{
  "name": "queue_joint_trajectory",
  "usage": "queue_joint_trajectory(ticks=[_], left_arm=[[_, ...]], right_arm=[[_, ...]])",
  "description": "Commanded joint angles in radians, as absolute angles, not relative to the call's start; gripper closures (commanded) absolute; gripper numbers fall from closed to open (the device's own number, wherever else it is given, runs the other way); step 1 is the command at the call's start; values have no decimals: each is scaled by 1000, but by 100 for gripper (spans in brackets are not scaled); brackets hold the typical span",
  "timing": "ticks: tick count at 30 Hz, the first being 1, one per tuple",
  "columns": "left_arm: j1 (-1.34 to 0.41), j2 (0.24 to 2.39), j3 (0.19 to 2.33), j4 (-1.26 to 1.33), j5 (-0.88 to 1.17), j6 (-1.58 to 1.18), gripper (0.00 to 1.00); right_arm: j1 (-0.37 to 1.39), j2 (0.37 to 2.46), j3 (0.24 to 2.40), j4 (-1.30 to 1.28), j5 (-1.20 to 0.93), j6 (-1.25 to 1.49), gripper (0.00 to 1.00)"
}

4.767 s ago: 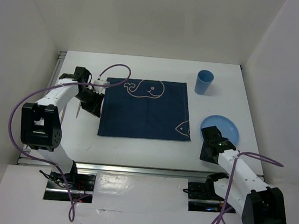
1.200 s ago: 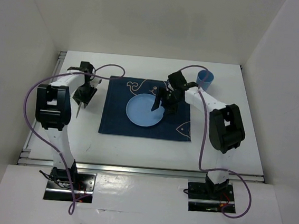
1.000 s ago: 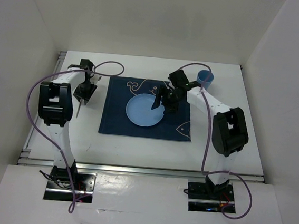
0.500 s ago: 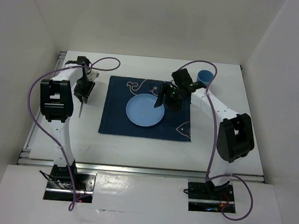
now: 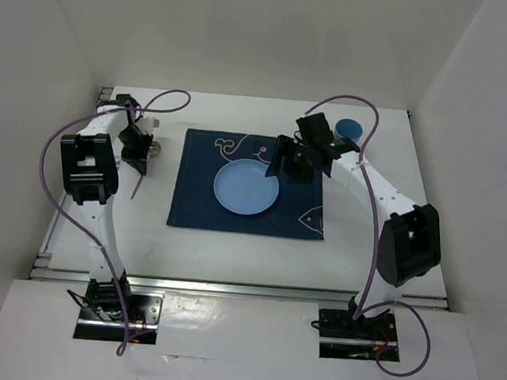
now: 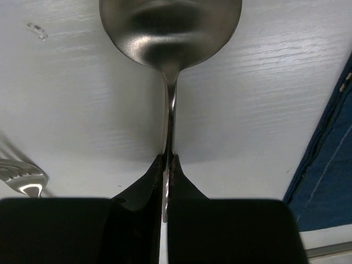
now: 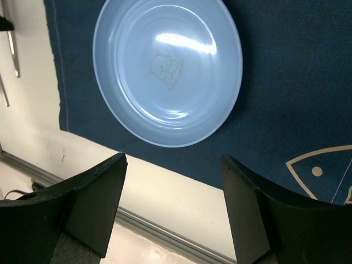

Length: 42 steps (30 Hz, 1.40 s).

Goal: Set the dinner table for one person

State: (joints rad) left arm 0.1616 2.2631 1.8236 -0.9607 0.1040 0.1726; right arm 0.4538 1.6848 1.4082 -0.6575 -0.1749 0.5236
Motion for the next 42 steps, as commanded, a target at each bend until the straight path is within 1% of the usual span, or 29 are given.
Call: queue_joint_trajectory(ticks=[1, 3, 5, 9, 12, 14, 16, 18, 23, 26, 29, 31, 36, 39, 42], left_arm=[[184, 2316, 1766, -934, 308, 109, 100], [212, 2254, 1738, -901, 382, 75, 100], [212, 2206, 1701, -878, 417, 51, 100], [212, 2086, 1626, -804, 452, -31, 100], [212, 2014, 1603, -782, 475, -81, 100], [212, 1958, 1580, -772, 517, -92, 100], [212, 1910, 1554, -752, 538, -101, 100], [212, 1840, 1500, -715, 538, -114, 100], [180, 1685, 1369, -609, 600, -225, 100], [150, 1587, 1332, -539, 598, -279, 100], [138, 1523, 1296, -500, 598, -325, 100], [127, 1523, 1296, -500, 598, -336, 100], [98, 1523, 1296, -500, 598, -345, 100], [89, 1513, 1285, -500, 588, -345, 100], [89, 1513, 1285, -489, 598, -345, 100]], right_arm=[[471, 1624, 1413, -615, -216, 480, 23], [482, 1582, 1367, -554, -228, 471, 23], [508, 1554, 1309, -508, -229, 471, 23], [549, 1516, 1258, -410, -238, 471, 23], [632, 1468, 1198, -283, -204, 471, 23], [693, 1447, 1145, -146, -180, 471, 23], [745, 1459, 1123, -24, -170, 483, 23], [775, 1489, 1123, 43, -181, 483, 23], [816, 1689, 1238, 167, -305, 544, 25], [830, 1787, 1321, 222, -316, 545, 25], [848, 1870, 1422, 221, -342, 505, 25], [848, 1907, 1479, 221, -363, 494, 25], [857, 1996, 1531, 252, -407, 503, 25], [857, 2043, 1569, 261, -407, 515, 28], [857, 2094, 1611, 239, -426, 525, 28]])
